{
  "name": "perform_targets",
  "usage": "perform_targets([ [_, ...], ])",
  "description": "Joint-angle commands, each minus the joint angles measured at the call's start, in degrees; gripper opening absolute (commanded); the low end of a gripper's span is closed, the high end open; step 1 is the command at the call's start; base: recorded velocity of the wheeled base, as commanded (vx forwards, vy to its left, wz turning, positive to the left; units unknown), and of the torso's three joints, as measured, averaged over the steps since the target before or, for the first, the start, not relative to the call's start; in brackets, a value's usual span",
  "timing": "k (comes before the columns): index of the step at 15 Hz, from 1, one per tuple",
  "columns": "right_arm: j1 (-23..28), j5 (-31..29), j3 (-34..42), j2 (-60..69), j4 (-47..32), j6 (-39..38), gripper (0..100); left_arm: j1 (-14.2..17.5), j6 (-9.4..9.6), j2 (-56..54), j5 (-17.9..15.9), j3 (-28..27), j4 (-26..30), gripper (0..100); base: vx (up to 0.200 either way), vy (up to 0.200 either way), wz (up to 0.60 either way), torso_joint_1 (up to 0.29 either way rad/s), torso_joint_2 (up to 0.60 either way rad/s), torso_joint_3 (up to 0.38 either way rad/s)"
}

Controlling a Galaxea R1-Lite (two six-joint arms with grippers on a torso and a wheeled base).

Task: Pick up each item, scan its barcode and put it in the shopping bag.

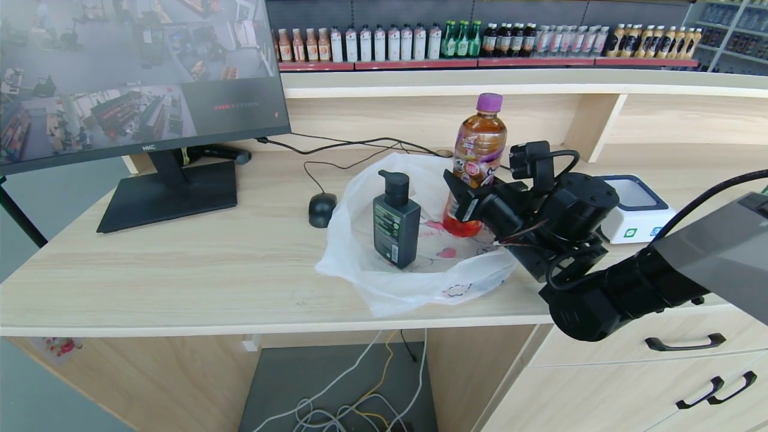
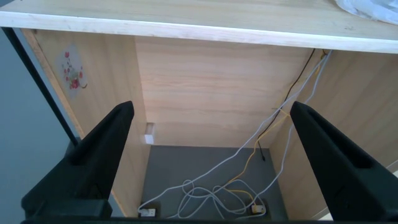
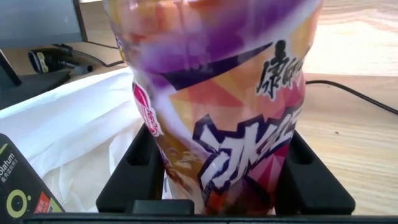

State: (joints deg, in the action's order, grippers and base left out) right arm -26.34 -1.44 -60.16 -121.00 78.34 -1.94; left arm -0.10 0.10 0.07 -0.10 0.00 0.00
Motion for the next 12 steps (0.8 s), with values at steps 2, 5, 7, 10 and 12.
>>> perform_targets([
  [2, -0.20, -0.06, 0.92, 0.33, 0.06, -0.35, 0, 0.01, -0.01, 0.01, 0.01, 0.00, 0.00, 100, 0.000, 0.000, 0.00, 0.000, 0.00, 0.000],
  [5, -0.20, -0.23, 1.45, 0.24, 2.43, -0.26, 100, 0.01, -0.01, 0.01, 0.01, 0.00, 0.00, 100, 0.000, 0.000, 0.00, 0.000, 0.00, 0.000],
  [7, -0.20, -0.14, 3.38, 0.51, 4.72, -0.26, 100, 0.01, -0.01, 0.01, 0.01, 0.00, 0.00, 100, 0.000, 0.000, 0.00, 0.000, 0.00, 0.000],
  [10, -0.55, -0.14, 4.97, 2.53, 5.25, -0.08, 100, 0.01, -0.01, 0.01, 0.01, 0.00, 0.00, 100, 0.000, 0.000, 0.00, 0.000, 0.00, 0.000],
  [12, -0.90, -0.14, 8.66, 5.60, 6.21, -0.08, 100, 0.01, -0.01, 0.01, 0.01, 0.00, 0.00, 100, 0.000, 0.000, 0.00, 0.000, 0.00, 0.000],
])
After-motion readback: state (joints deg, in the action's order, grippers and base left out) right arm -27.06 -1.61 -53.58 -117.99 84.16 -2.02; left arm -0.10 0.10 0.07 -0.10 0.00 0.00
